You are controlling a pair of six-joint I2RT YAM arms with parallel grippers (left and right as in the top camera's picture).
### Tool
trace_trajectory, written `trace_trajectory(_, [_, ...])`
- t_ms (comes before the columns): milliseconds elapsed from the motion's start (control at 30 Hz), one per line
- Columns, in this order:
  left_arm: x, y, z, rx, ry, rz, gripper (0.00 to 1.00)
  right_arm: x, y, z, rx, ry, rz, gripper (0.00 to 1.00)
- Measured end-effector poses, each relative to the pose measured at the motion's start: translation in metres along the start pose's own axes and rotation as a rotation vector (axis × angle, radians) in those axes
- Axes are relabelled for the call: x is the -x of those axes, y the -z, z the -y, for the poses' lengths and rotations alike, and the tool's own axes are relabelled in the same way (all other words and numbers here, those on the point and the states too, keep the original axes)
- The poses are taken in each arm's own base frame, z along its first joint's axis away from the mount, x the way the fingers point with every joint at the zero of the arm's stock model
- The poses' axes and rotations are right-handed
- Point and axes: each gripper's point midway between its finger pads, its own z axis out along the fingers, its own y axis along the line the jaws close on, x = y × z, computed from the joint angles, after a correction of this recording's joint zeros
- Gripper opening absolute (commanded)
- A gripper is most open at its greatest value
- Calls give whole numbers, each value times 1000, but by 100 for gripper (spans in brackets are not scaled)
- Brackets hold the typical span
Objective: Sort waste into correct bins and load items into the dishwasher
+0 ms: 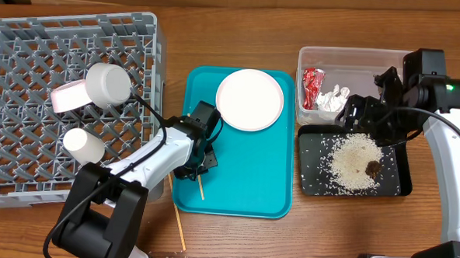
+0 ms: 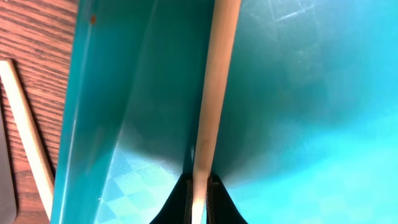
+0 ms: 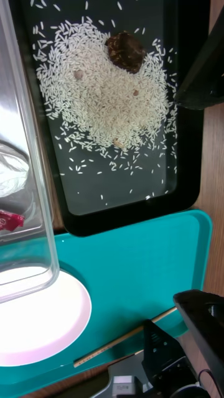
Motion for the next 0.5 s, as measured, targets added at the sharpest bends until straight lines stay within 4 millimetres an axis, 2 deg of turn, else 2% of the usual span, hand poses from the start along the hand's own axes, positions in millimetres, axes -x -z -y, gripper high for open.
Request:
trace_trajectory(167, [-8, 5, -9, 42, -12, -40, 4, 0, 0, 0, -1, 0, -1, 94])
trace_trajectory(233, [-6, 16, -15, 79, -12, -47, 4, 0, 0, 0, 0, 0, -1, 94])
trace_trajectory(333, [14, 47, -11, 68, -3, 23, 4, 0, 0, 0, 0, 0, -2, 94])
trace_trajectory(500, [60, 123, -12, -31, -28, 216, 4, -1, 0, 0, 0, -1, -2, 94])
